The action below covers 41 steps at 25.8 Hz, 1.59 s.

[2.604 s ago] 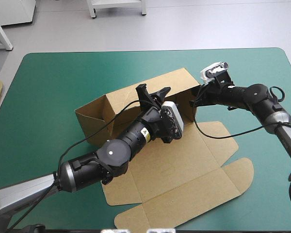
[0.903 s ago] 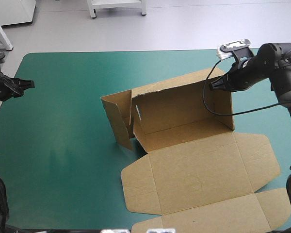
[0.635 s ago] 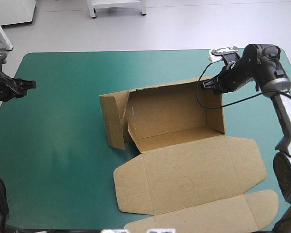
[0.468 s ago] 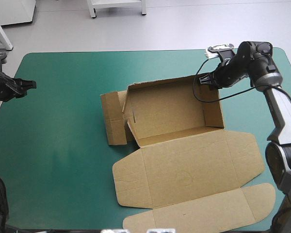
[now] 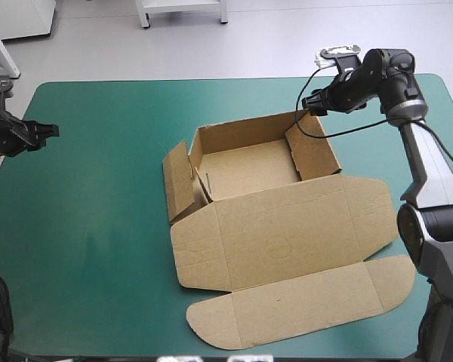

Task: Fold the box

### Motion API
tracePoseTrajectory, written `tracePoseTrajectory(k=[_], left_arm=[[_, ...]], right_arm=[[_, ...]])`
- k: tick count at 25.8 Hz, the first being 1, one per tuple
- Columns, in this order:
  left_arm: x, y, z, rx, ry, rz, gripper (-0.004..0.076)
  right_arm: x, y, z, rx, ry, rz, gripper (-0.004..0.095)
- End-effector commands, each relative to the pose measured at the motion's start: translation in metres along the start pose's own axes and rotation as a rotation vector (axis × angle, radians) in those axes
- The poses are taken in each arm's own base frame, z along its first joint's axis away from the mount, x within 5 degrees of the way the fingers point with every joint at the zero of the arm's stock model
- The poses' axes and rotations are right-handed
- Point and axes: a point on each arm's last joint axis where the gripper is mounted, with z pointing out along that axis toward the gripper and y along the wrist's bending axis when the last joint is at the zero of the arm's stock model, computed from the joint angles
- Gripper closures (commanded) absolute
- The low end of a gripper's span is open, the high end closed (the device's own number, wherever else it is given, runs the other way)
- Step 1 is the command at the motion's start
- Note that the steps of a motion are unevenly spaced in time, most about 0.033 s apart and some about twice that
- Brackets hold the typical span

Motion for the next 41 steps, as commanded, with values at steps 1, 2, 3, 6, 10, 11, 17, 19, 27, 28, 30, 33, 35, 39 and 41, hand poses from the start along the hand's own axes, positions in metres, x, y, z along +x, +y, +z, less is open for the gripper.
tracePoseTrajectory(k=[1,2,3,6,10,11,17,19,27,28,30,33,35,39,41], left_arm=[[-0.011,-0.003,-0.026,-0.001,-0.140,0.001,0.0374],[-0.011,-0.004,-0.026,0.005,-0.144,-0.004,0.0374],[-0.012,-0.004,-0.026,0.011,-0.147,-0.008,0.0374],[-0.012,-0.006,-0.026,0.032,-0.152,-0.017,0.0374],[-0.013,-0.008,-0.027,0.049,-0.164,-0.026,0.0374],[-0.013,-0.008,-0.027,0.050,-0.161,-0.023,0.0374],[-0.012,-0.008,-0.026,0.054,-0.153,-0.024,0.0374],[-0.013,-0.010,-0.027,0.079,-0.160,-0.033,0.0374],[-0.013,-0.013,-0.027,0.108,-0.164,-0.035,0.0374],[-0.013,-0.013,-0.027,0.111,-0.162,-0.034,0.0374],[-0.013,-0.013,-0.027,0.111,-0.161,-0.034,0.0374],[-0.013,-0.013,-0.027,0.111,-0.161,-0.034,0.0374],[-0.013,-0.013,-0.027,0.111,-0.161,-0.034,0.0374],[-0.014,-0.013,-0.023,0.112,-0.156,-0.016,0.0374],[-0.016,-0.013,-0.015,0.124,-0.154,-0.028,0.0374]], right_arm=[[-0.008,0.012,-0.078,0.014,-0.114,-0.056,0.0304],[-0.007,0.014,-0.086,0.018,-0.126,-0.063,0.0305],[-0.004,0.019,-0.097,0.031,-0.139,-0.080,0.0305],[0.003,0.032,-0.117,0.108,-0.148,-0.130,0.0305],[0.019,0.047,-0.134,0.198,-0.134,-0.150,0.0304],[0.025,0.051,-0.132,0.177,-0.116,-0.145,0.0304],[0.044,0.047,-0.090,0.167,-0.049,-0.118,0.0304],[0.042,0.041,-0.073,0.162,-0.039,-0.104,0.0304],[0.033,0.026,0.009,0.148,0.022,-0.102,0.0304],[0.033,0.026,0.017,0.136,0.041,-0.101,0.0304],[0.035,0.024,0.035,0.129,0.082,-0.096,0.0307],[0.036,0.023,0.046,0.128,0.098,-0.089,0.0354],[0.038,0.022,0.056,0.128,0.109,-0.087,0.0710],[0.028,0.021,0.044,0.132,0.041,-0.082,0.0927],[0.019,0.019,0.022,0.136,-0.027,-0.070,0.0927]])
